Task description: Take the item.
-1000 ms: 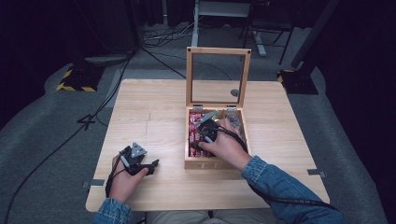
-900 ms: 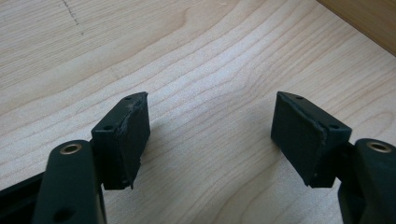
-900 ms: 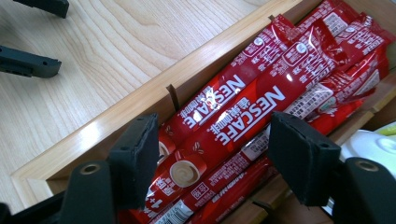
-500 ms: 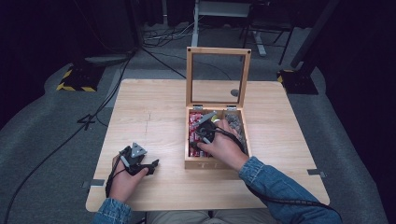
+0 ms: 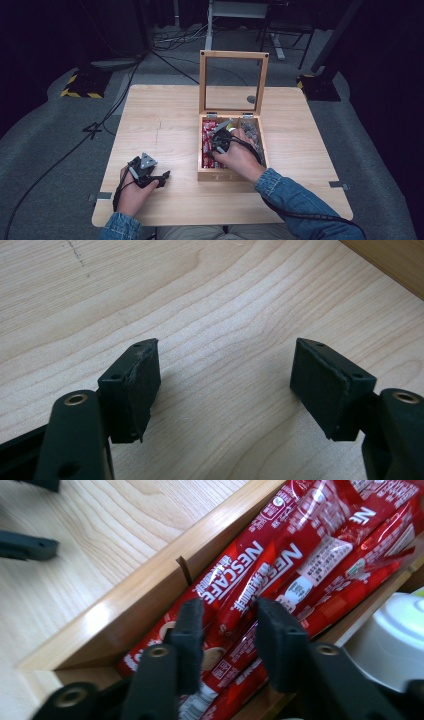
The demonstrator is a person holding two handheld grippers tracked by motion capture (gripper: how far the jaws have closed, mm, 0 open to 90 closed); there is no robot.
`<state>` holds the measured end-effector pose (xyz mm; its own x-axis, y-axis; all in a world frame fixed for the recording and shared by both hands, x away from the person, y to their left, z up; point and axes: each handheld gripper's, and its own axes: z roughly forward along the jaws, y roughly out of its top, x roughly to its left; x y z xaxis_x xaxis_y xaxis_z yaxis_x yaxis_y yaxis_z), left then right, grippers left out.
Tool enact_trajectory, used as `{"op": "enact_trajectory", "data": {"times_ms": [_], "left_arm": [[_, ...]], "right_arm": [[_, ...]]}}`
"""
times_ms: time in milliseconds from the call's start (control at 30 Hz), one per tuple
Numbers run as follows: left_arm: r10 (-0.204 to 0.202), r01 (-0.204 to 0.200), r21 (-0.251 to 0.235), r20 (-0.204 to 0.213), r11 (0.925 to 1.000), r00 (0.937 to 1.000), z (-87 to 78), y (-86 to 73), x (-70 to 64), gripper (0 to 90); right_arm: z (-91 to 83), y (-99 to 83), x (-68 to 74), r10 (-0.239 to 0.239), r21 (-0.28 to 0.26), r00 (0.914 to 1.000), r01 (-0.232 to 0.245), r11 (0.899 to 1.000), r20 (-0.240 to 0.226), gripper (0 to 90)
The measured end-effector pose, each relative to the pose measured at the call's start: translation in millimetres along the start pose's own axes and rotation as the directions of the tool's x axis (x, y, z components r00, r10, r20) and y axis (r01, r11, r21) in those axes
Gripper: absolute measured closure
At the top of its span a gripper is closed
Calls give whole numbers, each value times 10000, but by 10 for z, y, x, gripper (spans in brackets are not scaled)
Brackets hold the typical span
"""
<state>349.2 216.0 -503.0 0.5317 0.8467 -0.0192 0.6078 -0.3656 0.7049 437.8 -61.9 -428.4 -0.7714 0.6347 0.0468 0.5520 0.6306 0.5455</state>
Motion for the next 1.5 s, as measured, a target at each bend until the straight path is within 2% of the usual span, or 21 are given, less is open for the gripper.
{"op": "enact_trajectory", "data": {"times_ms": [100,267,300,467,700,1167,1500], "left_arm": [[-2,2,-1,-2,10000,10000,0,0,0,285],[5,-5,8,3,10000,10000,0,1,1,285],[-7,7,0,4,10000,10000,0,0,1,285],[-2,2,2,4,10000,10000,0,0,1,285],[-4,4,4,10,10000,10000,0,1,2,285],[-23,23,-31,42,10000,10000,9,7,14,284],[33,-33,-19,91,10000,10000,18,18,38,283]], "right_arm": [[-21,-6,-30,331,-78,9986,-334,9994,-402,781],[-58,-8,-32,561,-325,9960,-585,9978,-695,832],[-74,-5,-31,611,-397,9946,-646,9971,-833,838],[-107,9,-10,537,-754,9939,-611,9953,-960,848],[-209,34,-16,582,-1377,9903,-756,9876,-1265,849],[-600,73,-99,419,-2553,9908,-740,9640,-1289,849],[-791,28,-174,346,-2958,9932,-662,9529,-1109,848]]}}
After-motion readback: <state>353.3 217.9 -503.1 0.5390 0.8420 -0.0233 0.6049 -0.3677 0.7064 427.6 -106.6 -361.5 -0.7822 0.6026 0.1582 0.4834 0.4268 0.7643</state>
